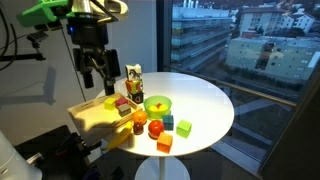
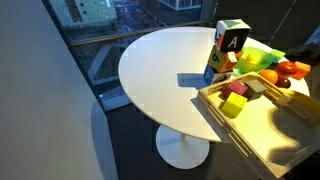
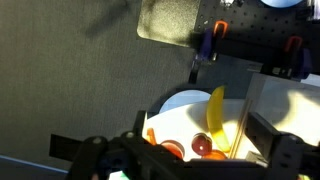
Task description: Put the apple into the bowl
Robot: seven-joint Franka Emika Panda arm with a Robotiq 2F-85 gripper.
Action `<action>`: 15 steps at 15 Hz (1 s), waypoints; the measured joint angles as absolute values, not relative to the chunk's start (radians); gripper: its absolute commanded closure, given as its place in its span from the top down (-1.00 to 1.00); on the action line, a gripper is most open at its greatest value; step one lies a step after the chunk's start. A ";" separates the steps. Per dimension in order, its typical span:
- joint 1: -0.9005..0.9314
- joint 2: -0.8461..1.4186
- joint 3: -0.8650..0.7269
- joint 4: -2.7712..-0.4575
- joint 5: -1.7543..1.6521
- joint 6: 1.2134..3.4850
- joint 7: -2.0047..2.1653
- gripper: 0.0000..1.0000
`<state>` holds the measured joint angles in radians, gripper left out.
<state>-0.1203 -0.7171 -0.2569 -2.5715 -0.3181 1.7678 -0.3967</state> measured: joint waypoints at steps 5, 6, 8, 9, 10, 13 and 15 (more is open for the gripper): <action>-0.074 -0.644 -0.229 -2.573 -0.304 1.886 -0.373 1.00; -0.069 -0.624 -0.226 -2.573 -0.300 1.915 -0.373 1.00; -0.062 -0.583 -0.225 -2.572 -0.291 1.975 -0.373 1.00; -0.061 -0.561 -0.225 -2.572 -0.284 2.005 -0.373 1.00; -0.060 -0.540 -0.225 -2.571 -0.276 2.033 -0.374 1.00; -0.060 -0.471 -0.226 -2.564 -0.248 2.108 -0.376 1.00; -0.061 -0.421 -0.228 -2.554 -0.221 2.152 -0.376 1.00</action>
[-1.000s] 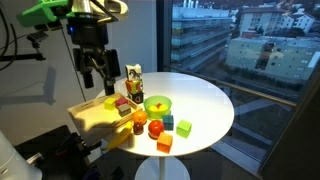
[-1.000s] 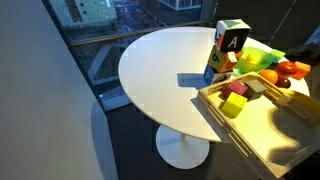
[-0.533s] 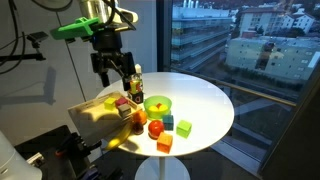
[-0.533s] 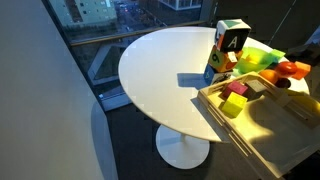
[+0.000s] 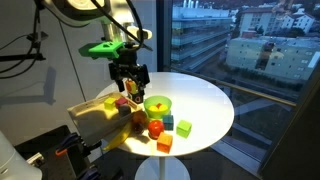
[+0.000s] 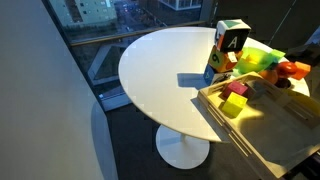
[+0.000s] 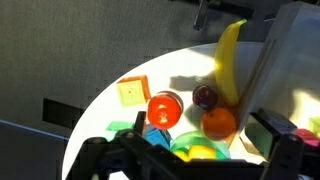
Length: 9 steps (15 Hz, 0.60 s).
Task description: Put the apple into the bowl
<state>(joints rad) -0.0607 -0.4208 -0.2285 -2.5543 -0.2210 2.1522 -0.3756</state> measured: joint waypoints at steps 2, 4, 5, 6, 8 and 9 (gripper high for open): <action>-0.061 -0.367 -0.231 -2.537 -0.192 2.185 -0.376 1.00; -0.063 -0.311 -0.233 -2.514 -0.162 2.210 -0.376 1.00; -0.064 -0.283 -0.233 -2.501 -0.148 2.219 -0.376 1.00; -0.066 -0.256 -0.233 -2.488 -0.140 2.225 -0.376 1.00; -0.070 -0.205 -0.233 -2.463 -0.134 2.238 -0.377 1.00; -0.072 -0.180 -0.233 -2.451 -0.134 2.245 -0.379 1.00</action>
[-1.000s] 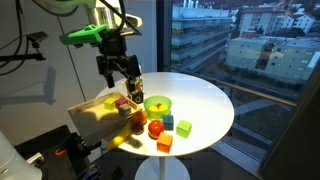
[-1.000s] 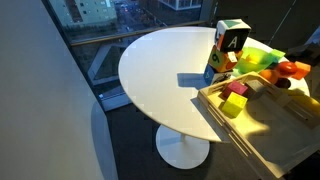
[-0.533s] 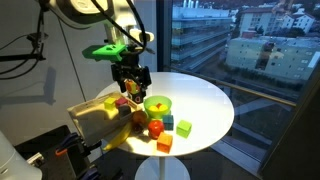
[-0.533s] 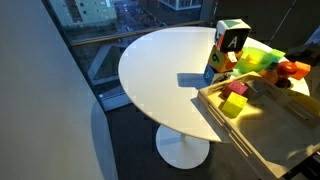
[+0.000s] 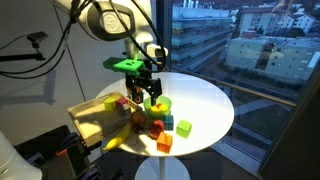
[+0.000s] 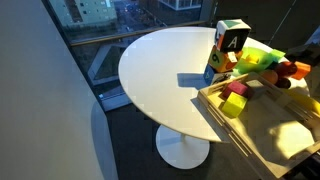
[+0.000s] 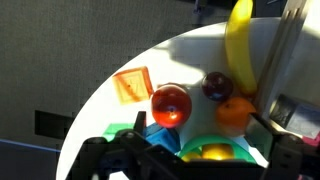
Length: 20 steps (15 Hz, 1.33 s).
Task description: Put the apple into the bowl
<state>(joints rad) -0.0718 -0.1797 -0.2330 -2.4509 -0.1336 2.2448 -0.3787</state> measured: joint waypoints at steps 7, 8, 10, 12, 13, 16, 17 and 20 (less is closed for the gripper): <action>-0.089 -0.026 -0.230 -2.382 -0.134 2.295 -0.446 1.00; -0.093 -0.008 -0.228 -2.376 -0.135 2.298 -0.464 1.00; -0.102 0.025 -0.224 -2.366 -0.137 2.303 -0.502 1.00; -0.112 0.055 -0.219 -2.357 -0.145 2.315 -0.545 1.00; -0.117 0.068 -0.217 -2.355 -0.155 2.325 -0.563 1.00; -0.128 0.095 -0.212 -2.349 -0.199 2.356 -0.594 1.00; -0.131 0.101 -0.210 -2.348 -0.209 2.364 -0.598 1.00; -0.133 0.107 -0.206 -2.349 -0.210 2.365 -0.596 1.00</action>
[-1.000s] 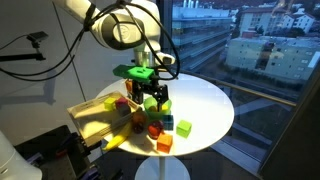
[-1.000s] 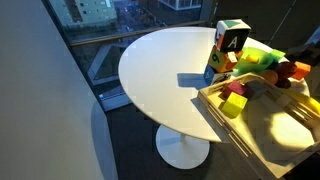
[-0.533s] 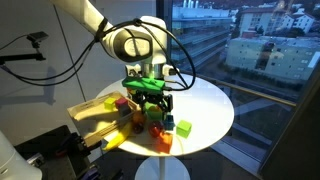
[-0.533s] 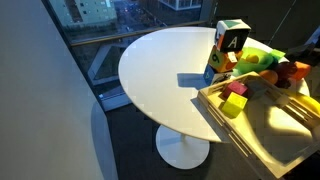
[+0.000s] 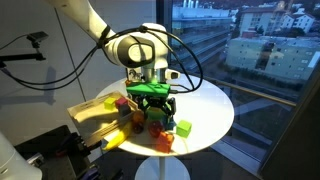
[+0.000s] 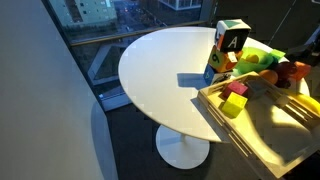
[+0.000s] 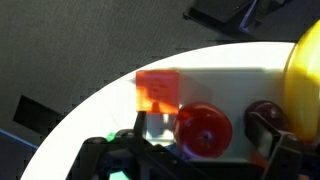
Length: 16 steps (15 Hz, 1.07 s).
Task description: Put the apple into the bowl
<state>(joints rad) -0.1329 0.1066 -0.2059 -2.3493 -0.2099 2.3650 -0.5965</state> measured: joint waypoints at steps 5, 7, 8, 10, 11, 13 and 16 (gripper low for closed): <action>-0.134 0.107 -0.203 -2.350 -0.210 2.365 -0.596 1.00; -0.134 0.112 -0.197 -2.353 -0.210 2.365 -0.596 1.00; -0.134 0.118 -0.192 -2.353 -0.210 2.365 -0.596 1.00; -0.134 0.137 -0.181 -2.353 -0.208 2.369 -0.596 1.00; -0.134 0.148 -0.176 -2.353 -0.208 2.373 -0.596 1.00; -0.134 0.172 -0.167 -2.353 -0.206 2.390 -0.596 1.00; -0.135 0.203 -0.153 -2.352 -0.198 2.429 -0.596 1.00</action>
<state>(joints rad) -0.1350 0.2030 -0.1532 -2.3516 -0.1984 2.4287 -0.5963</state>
